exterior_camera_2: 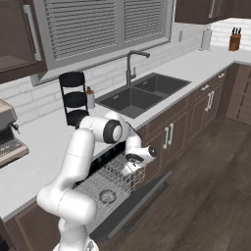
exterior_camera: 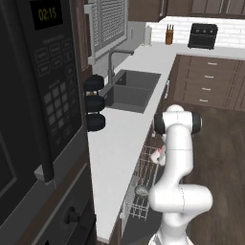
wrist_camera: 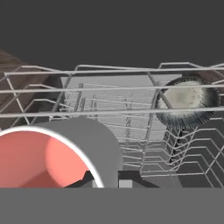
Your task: Pick up the cup and bowl from the counter, place them in the dishwasher, and close the dishwasher door.
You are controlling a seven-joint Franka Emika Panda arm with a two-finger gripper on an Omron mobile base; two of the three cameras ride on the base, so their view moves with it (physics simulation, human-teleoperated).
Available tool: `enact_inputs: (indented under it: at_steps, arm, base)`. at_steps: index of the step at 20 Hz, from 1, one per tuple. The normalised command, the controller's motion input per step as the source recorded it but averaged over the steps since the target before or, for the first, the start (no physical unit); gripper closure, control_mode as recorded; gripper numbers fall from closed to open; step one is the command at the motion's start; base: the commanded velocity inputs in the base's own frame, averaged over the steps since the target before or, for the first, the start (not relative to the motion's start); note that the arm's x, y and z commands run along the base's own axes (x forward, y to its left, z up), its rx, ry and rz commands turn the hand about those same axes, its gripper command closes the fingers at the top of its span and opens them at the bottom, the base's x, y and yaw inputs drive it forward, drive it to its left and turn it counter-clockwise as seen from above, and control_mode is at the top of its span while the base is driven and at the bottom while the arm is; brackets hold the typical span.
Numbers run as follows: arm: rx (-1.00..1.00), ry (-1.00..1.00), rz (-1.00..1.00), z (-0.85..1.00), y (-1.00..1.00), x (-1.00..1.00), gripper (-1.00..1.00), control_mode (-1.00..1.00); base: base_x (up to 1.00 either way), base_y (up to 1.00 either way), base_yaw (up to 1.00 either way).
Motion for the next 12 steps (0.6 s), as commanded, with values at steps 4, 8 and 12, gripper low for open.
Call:
enact_inputs:
  at_steps: [4,8,12]
  arm:
    - [0.00,0.02,0.00,-0.06,0.09,0.23,1.00,-1.00]
    - [0.00,0.00,0.00,-0.07,0.25,0.32,1.00,-1.00]
    - [0.01,0.01,0.00,-0.50,0.05,0.30,1.00,-1.00]
  base:
    - [0.00,0.00,0.00]
    - [0.00,0.00,0.00]
    - [0.00,0.00,0.00]
